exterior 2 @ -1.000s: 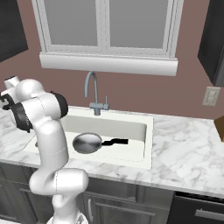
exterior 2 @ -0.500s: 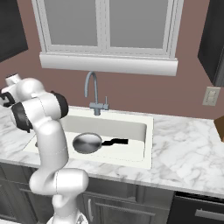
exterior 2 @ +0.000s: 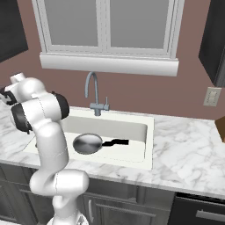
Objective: Pick the pan and sponge and place them into the sink. Then turn on the water.
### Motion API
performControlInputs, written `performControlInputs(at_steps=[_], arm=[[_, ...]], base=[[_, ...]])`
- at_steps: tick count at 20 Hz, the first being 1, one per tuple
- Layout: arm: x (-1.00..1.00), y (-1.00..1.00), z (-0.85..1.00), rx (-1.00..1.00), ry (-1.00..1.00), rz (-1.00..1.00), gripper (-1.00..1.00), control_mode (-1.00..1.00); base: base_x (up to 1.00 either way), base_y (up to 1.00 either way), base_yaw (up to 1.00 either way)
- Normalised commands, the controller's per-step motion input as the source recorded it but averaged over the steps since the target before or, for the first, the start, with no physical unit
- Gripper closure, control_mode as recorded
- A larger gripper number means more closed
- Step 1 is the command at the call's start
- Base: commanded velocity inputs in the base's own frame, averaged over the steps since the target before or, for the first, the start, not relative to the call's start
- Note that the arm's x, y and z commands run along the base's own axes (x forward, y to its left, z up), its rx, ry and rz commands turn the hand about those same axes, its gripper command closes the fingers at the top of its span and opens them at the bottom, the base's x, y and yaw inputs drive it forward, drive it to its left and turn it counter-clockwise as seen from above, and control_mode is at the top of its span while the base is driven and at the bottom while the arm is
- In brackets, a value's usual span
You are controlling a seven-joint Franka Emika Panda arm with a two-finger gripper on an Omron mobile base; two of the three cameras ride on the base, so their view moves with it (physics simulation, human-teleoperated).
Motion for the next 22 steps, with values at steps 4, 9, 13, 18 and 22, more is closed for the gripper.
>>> performControlInputs(at_steps=[4, 9, 13, 18, 22], arm=[[0.0, -0.12, 0.0, -0.03, 0.0, -0.2, 1.0, -1.0], [0.0, -0.06, 0.0, -0.02, 0.0, -0.22, 1.0, -1.0], [0.0, -0.09, -0.03, -0.02, -0.01, -0.21, 1.0, -1.0], [0.0, -0.13, -0.04, -0.03, -0.02, -0.19, 1.0, -1.0], [0.0, -0.03, 0.0, -0.02, 0.0, -0.23, 1.0, -1.0]], base=[[0.0, 0.0, 0.0], [0.0, 0.0, 0.0], [0.0, 0.0, 0.0], [0.0, 0.0, 0.0], [0.0, 0.0, 0.0]])
